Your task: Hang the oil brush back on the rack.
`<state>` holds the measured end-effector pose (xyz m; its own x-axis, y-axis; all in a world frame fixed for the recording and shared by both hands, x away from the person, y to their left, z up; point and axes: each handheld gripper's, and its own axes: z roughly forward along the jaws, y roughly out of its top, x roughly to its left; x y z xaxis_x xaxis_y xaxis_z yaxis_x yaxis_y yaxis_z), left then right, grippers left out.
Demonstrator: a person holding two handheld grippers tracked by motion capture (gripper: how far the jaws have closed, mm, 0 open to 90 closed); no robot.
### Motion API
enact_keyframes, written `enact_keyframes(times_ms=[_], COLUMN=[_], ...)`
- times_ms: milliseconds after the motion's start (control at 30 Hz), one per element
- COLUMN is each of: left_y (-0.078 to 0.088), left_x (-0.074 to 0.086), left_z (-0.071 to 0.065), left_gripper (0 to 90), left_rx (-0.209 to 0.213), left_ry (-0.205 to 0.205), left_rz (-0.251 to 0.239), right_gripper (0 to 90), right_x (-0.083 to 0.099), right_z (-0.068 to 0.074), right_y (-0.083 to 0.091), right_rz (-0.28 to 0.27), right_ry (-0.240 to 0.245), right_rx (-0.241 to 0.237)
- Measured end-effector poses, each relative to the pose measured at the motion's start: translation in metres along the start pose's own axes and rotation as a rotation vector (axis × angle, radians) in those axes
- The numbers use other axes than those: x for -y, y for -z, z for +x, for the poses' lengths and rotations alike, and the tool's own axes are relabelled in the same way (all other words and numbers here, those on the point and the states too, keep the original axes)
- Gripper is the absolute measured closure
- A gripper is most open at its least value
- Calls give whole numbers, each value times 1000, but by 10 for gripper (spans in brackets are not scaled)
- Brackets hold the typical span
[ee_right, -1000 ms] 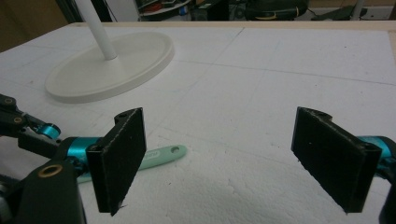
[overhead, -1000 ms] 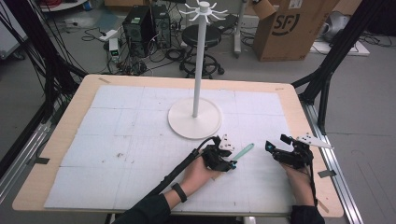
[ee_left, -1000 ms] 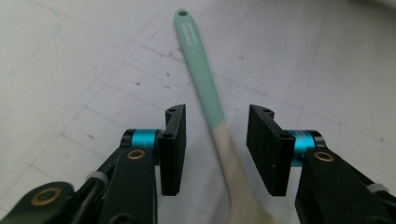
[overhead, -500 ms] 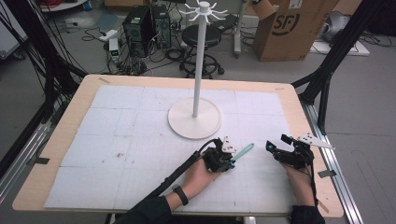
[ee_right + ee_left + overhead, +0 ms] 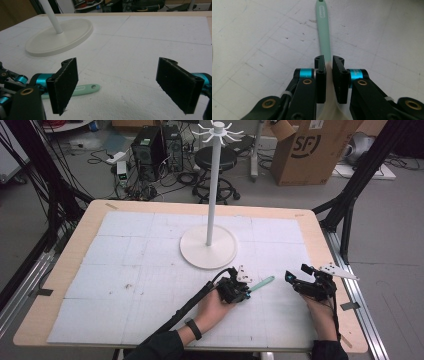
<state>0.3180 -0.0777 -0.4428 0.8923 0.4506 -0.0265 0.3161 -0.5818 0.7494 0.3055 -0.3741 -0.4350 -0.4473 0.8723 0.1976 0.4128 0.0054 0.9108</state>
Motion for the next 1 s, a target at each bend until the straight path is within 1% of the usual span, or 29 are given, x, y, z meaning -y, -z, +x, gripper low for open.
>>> enact_keyframes(times_ms=[67, 200, 300, 467, 533, 633, 700, 833, 900, 1000], left_y=[0, 2, 4, 7, 7, 7, 7, 7, 7, 9], left_x=[1, 2, 3, 7, 7, 8, 8, 10, 11, 12], left_z=[-1, -5, -4, -3, -3, -2, -2, 2, 3, 5], left_gripper=[816, 810, 805, 754, 757, 811, 816, 821, 823, 824], left_rx=[-4, -31, -29, -24, -20, -14, -12, 14, 24, 44], left_ry=[0, -25, -10, 1, 0, -16, -12, 7, 10, 5], left_rz=[-7, 1, 1, -8, -9, -7, -10, -29, -40, -41], right_gripper=[171, 171, 171, 171, 171, 171, 171, 172, 172, 172], right_x=[0, 0, 0, 0, 0, 0, 0, 0, -1, 0], right_z=[-1, 0, -1, -1, -1, -2, -2, -2, -2, -2], right_y=[0, 2, 1, 1, 0, 0, 0, 1, 1, 0], right_rz=[-1, -1, -3, -5, -4, -3, -4, -12, -13, -10], right_ry=[-1, -13, -8, -6, -7, -7, -7, -8, -9, -11], right_rx=[-2, -4, -2, -3, -2, -2, -3, -2, -4, 0])
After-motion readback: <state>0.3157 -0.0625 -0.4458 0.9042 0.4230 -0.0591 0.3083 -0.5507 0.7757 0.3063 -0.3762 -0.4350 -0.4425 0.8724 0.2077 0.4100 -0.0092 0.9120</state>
